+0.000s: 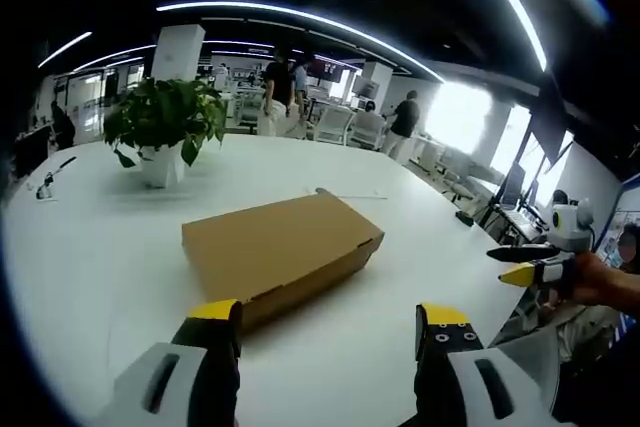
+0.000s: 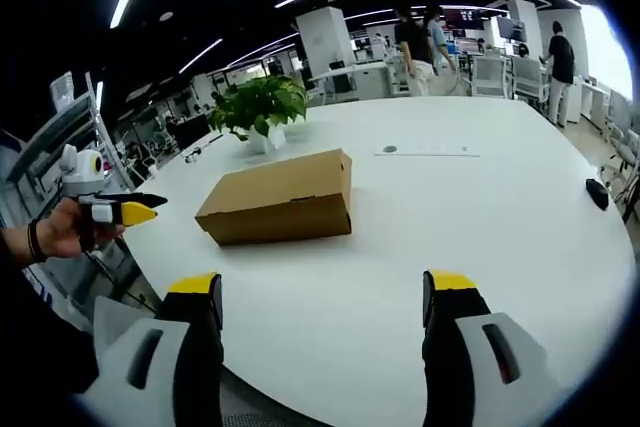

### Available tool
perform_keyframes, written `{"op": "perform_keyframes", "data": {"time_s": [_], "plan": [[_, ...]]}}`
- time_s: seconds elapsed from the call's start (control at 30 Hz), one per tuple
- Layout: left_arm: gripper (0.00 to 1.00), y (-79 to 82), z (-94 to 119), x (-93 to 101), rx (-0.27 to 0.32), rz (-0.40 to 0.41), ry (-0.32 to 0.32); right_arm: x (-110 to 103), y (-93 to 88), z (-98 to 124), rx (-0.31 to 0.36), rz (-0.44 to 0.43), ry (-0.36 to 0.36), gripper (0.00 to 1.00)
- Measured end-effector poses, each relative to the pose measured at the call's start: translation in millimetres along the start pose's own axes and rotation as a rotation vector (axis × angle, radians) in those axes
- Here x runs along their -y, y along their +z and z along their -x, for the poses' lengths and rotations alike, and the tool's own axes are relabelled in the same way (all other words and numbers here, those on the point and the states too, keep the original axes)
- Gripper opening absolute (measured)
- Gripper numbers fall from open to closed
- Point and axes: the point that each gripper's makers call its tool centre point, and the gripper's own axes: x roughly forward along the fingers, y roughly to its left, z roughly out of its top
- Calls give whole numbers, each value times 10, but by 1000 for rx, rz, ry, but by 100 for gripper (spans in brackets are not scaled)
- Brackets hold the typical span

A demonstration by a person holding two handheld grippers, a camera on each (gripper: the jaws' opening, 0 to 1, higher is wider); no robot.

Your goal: Operate the shoe box by opening the lid, removing the specified soft item, and placing it in the target area until the item is outside and the box remains undamaged.

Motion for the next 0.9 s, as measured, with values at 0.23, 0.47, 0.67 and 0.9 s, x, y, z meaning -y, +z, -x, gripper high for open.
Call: {"op": "perform_keyframes", "data": {"time_s": [0.23, 0.47, 0.67, 0.9], "plan": [[72, 5, -41, 64, -9, -13, -12, 40, 22, 25, 22, -20, -10, 75], [73, -35, -42, 120, -20, -30, -21, 95, 4, 50, 18, -18, -18, 76], [73, -38, -47, 124, -19, -23, -18, 111, 22, 16, 13, -13, -12, 75], [73, -16, -34, 88, -13, -17, -3, 97, 28, -24, 8, -10, 2, 76]]}}
